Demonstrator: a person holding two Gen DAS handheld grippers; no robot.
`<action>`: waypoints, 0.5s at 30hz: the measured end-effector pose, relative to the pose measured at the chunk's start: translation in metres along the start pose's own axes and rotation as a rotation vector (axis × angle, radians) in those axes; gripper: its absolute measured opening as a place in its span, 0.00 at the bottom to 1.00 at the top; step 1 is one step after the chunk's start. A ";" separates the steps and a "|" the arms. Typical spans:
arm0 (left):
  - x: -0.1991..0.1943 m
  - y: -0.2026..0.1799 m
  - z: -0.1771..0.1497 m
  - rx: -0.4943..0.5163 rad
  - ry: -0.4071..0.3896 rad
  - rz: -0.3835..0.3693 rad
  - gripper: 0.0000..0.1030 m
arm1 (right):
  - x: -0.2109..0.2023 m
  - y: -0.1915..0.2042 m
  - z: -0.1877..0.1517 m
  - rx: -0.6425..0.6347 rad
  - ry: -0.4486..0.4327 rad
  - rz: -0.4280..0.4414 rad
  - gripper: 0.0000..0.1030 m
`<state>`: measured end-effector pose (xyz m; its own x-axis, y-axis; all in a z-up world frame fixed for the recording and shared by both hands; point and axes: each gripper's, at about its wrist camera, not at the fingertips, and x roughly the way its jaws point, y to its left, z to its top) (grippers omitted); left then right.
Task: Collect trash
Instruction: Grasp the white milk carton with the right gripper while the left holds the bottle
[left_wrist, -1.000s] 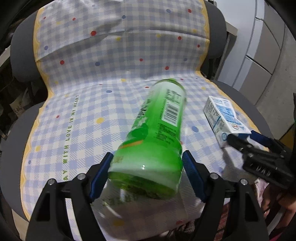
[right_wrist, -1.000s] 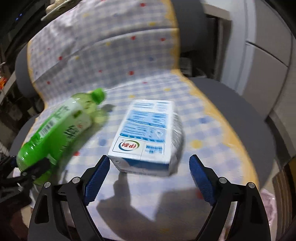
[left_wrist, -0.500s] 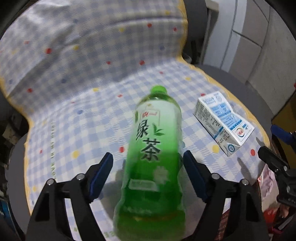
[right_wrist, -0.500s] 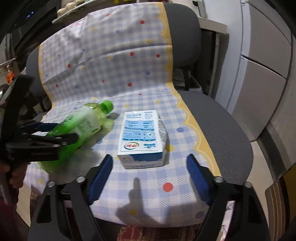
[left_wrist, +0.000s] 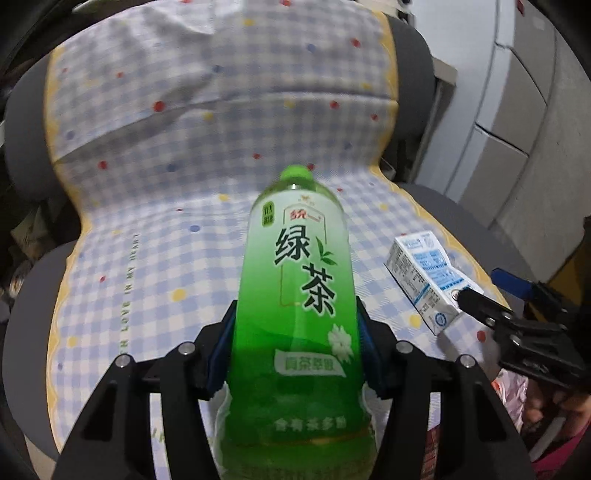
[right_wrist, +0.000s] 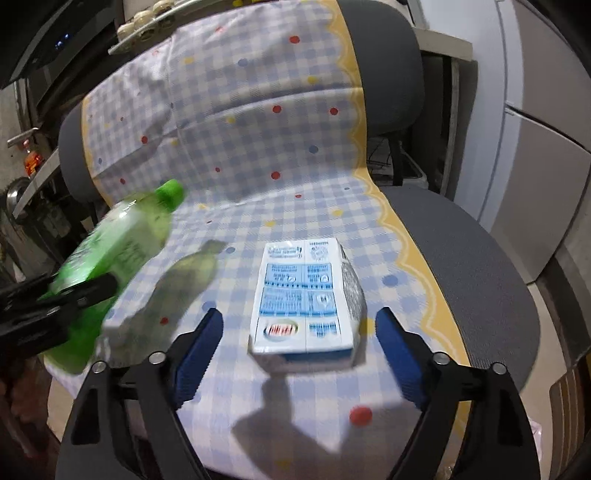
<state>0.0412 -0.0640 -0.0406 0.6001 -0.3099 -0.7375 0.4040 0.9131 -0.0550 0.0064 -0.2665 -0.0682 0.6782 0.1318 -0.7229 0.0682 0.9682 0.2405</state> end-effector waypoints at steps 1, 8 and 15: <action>-0.002 0.002 -0.001 -0.009 -0.004 0.003 0.54 | 0.005 -0.001 0.002 0.002 0.015 -0.001 0.83; 0.004 0.003 -0.005 -0.027 0.010 -0.011 0.53 | 0.028 -0.005 -0.001 0.026 0.075 -0.015 0.83; 0.011 -0.006 -0.011 -0.019 0.035 -0.045 0.53 | 0.015 -0.008 -0.009 0.033 0.048 -0.025 0.70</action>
<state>0.0373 -0.0699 -0.0558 0.5568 -0.3412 -0.7574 0.4162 0.9036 -0.1012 0.0098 -0.2706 -0.0865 0.6403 0.1182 -0.7590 0.1095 0.9639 0.2426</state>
